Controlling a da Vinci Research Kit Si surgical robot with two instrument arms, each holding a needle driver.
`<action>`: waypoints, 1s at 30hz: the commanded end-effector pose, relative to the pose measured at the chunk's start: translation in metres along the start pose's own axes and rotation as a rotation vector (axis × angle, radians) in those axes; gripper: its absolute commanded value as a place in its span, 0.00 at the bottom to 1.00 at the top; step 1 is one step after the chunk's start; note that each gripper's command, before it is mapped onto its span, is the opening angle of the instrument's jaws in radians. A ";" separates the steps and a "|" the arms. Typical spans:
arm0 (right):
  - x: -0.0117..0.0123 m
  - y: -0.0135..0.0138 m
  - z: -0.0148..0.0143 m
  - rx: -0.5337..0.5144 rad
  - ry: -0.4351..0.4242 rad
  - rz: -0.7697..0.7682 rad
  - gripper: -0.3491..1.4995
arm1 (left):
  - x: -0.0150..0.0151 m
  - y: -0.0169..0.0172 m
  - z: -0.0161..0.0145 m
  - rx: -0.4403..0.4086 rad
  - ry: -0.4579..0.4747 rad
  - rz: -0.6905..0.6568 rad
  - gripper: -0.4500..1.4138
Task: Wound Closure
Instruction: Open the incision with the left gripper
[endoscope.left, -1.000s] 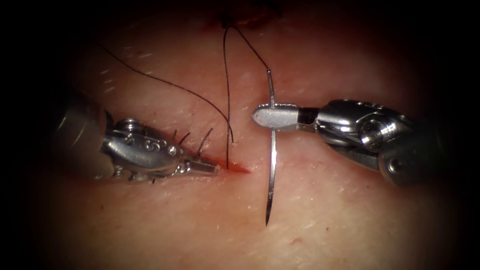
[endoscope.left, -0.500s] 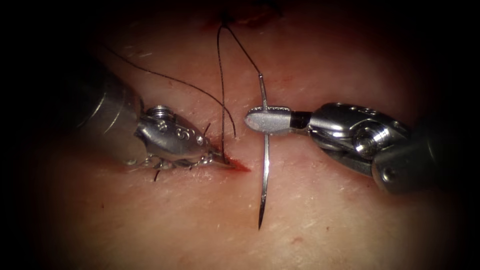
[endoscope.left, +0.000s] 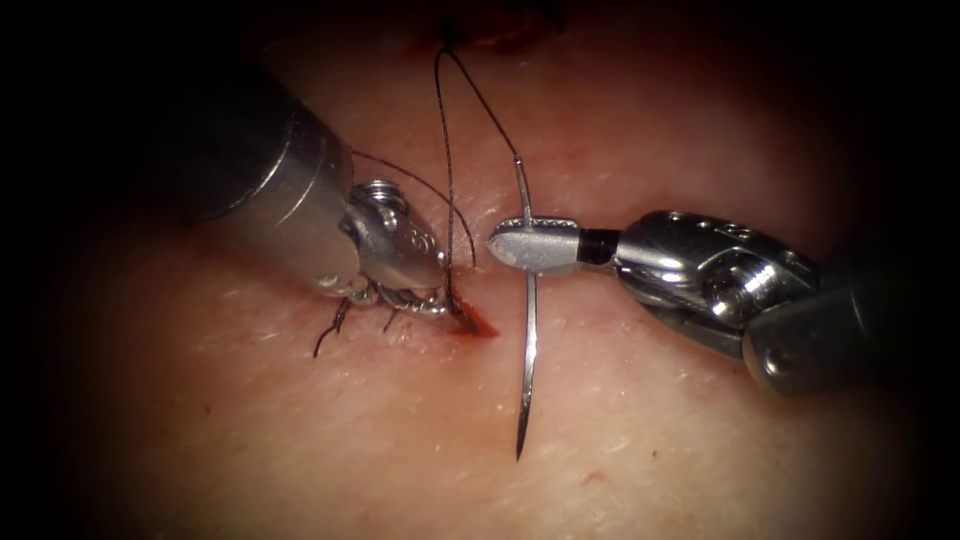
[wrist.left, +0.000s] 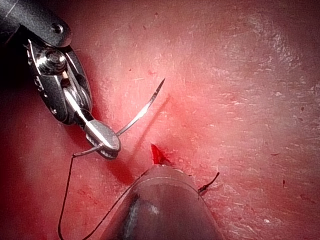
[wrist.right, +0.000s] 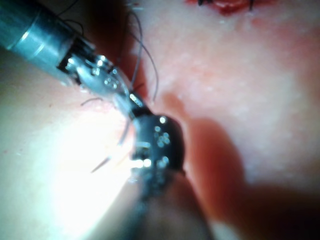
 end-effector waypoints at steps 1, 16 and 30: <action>-0.0013 -0.0008 0.0007 0.004 -0.002 0.000 0.00 | 0.0001 0.0011 0.0015 -0.051 -0.009 0.000 0.00; -0.0009 -0.0009 0.0003 0.018 0.007 -0.072 0.00 | -0.0005 0.0008 0.0012 -0.326 -0.113 -0.017 0.00; 0.0023 -0.0014 0.0022 -0.094 0.153 -0.496 0.00 | -0.0047 0.0017 0.0009 -0.377 -0.161 -0.020 0.00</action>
